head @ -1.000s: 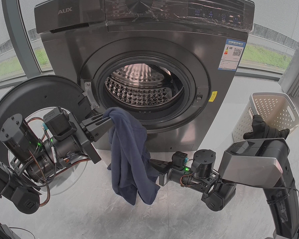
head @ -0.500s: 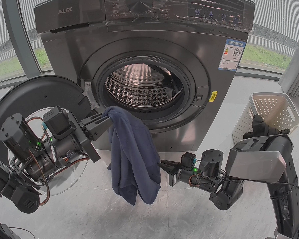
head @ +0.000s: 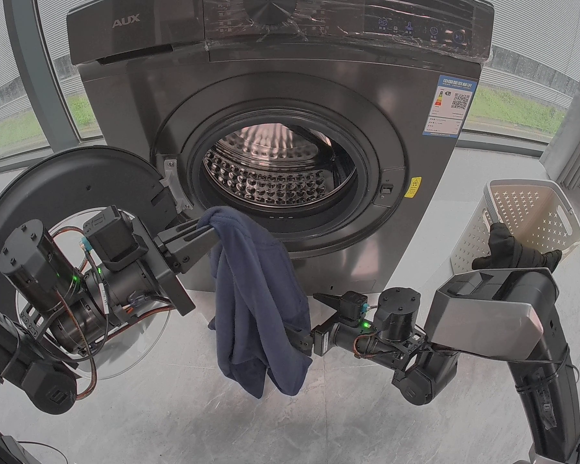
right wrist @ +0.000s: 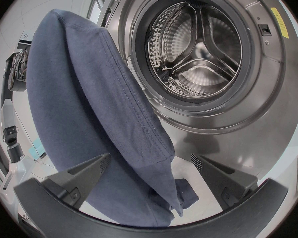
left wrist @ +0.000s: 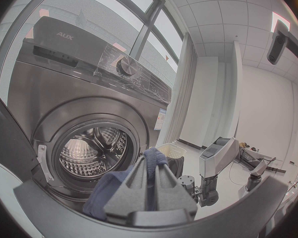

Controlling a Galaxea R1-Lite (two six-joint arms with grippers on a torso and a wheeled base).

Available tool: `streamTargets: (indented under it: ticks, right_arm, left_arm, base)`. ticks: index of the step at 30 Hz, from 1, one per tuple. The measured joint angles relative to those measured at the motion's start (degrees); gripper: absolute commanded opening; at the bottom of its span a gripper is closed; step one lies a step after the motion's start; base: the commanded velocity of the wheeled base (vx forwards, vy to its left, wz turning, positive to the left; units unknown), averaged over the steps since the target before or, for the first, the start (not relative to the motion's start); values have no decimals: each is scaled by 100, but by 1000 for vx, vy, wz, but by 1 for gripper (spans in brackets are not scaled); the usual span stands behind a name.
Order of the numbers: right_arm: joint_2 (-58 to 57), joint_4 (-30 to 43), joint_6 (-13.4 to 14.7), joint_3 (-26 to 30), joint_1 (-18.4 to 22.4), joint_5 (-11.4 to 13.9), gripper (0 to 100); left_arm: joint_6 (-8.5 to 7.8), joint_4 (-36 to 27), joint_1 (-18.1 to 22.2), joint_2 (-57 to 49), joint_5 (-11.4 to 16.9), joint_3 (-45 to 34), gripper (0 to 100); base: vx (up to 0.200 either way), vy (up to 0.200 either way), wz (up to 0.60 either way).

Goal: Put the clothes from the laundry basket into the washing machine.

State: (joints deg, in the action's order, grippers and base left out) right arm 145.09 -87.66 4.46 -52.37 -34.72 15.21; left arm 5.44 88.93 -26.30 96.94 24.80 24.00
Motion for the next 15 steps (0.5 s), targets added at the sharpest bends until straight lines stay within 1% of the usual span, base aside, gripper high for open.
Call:
streamTargets:
  ticks: [5, 9, 10, 15]
  right_arm:
    - [215, -41, 27, -369, -124, -5, 100]
    - [336, -66, 57, -503, -243, -6, 100]
    - [356, -68, 62, -510, -266, -9, 0]
    - [389, -80, 65, -479, -295, -20, 0]
  left_arm:
    - [0, 0, -5, 0, 0, -5, 0]
    - [0, 0, 12, 9, 0, -5, 0]
    - [0, -2, 15, 16, 0, -5, 0]
    - [0, -2, 26, 44, 0, 9, 0]
  base:
    - [0, 0, 0]
    - [0, 0, 0]
    - [0, 0, 0]
    - [0, 0, 0]
